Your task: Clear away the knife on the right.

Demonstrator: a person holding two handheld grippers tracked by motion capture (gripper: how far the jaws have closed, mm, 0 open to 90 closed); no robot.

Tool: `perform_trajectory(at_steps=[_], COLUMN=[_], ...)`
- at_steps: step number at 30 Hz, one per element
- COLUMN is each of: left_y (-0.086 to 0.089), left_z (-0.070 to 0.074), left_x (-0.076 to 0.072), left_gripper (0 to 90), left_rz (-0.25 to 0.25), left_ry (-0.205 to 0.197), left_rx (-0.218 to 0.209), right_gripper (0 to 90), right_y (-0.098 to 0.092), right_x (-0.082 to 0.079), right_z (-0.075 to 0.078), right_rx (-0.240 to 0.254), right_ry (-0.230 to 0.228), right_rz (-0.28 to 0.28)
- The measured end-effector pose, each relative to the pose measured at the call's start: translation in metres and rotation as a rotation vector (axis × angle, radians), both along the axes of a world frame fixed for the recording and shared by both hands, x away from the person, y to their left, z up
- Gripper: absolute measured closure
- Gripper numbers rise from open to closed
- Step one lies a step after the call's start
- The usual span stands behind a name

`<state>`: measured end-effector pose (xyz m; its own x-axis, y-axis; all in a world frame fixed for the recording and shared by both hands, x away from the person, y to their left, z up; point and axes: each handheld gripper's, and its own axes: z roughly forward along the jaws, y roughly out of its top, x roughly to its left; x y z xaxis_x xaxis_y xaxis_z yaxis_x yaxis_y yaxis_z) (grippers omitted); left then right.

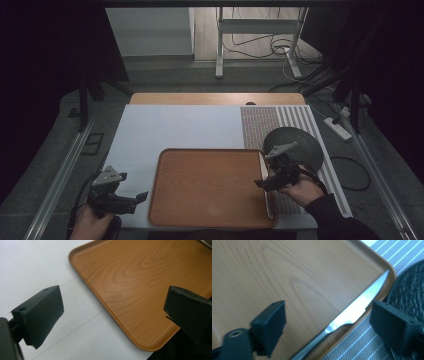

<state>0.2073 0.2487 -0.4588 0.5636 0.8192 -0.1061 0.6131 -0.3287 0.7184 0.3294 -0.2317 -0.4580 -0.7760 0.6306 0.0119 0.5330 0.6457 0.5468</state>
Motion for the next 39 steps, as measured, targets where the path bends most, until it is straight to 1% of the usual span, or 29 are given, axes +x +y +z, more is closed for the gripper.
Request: perform_trajectory(at_steps=[2,4,6,7,9,15,18,20,22,23,30,35,36,39], left_y=[0.000,0.000,0.000,0.000,0.000,0.000,0.000,0.000,0.000,0.000,0.000,0.001,0.001,0.001], left_z=[0.000,0.000,0.000,0.000,0.000,0.000,0.000,0.000,0.000,0.000,0.000,0.000,0.000,0.000], left_x=[0.000,0.000,0.000,0.000,0.000,0.000,0.000,0.000,0.000,0.000,0.000,0.000,0.001,0.000], left_gripper=[2.6,2.6,2.6,2.6,2.6,2.6,2.6,2.6,2.6,2.6,2.6,2.6,2.6,2.6], left_rz=[0.000,0.000,0.000,0.001,0.001,0.001,0.001,0.002,0.002,0.003,0.004,0.005,0.003,0.004], left_ry=[0.000,0.000,0.001,0.001,0.001,0.000,0.001,0.001,0.001,0.002,0.002,0.002,0.004,0.004], left_rx=[0.001,0.002,0.001,0.001,0.001,0.001,0.001,0.001,0.001,-0.001,-0.002,-0.005,-0.002,-0.004], right_gripper=[8.8,3.3,2.6,1.6,0.1,0.0,0.0,0.0,0.0,0.0,0.0,0.0,0.0,0.0], right_y=[-0.004,-0.009,-0.011,-0.015,-0.016,-0.030,-0.035,-0.043,-0.045,-0.051,-0.069,-0.078,-0.081,-0.085], right_x=[-0.004,-0.007,-0.008,-0.012,-0.014,-0.028,-0.032,-0.037,-0.039,-0.042,-0.053,-0.058,-0.061,-0.065], right_z=[0.001,0.002,0.003,0.004,0.004,0.007,0.009,0.010,0.010,0.011,0.013,0.012,0.014,0.016], right_rx=[0.007,0.022,0.022,0.029,0.032,0.051,0.059,0.065,0.067,0.073,0.106,0.111,0.130,0.142], right_ry=[-0.008,-0.014,-0.017,-0.029,-0.035,-0.077,-0.087,-0.107,-0.112,-0.120,-0.130,-0.128,-0.141,-0.151], right_rz=[-0.012,-0.021,-0.028,-0.032,-0.041,-0.084,-0.097,-0.119,-0.127,-0.142,-0.193,-0.216,-0.235,-0.250])
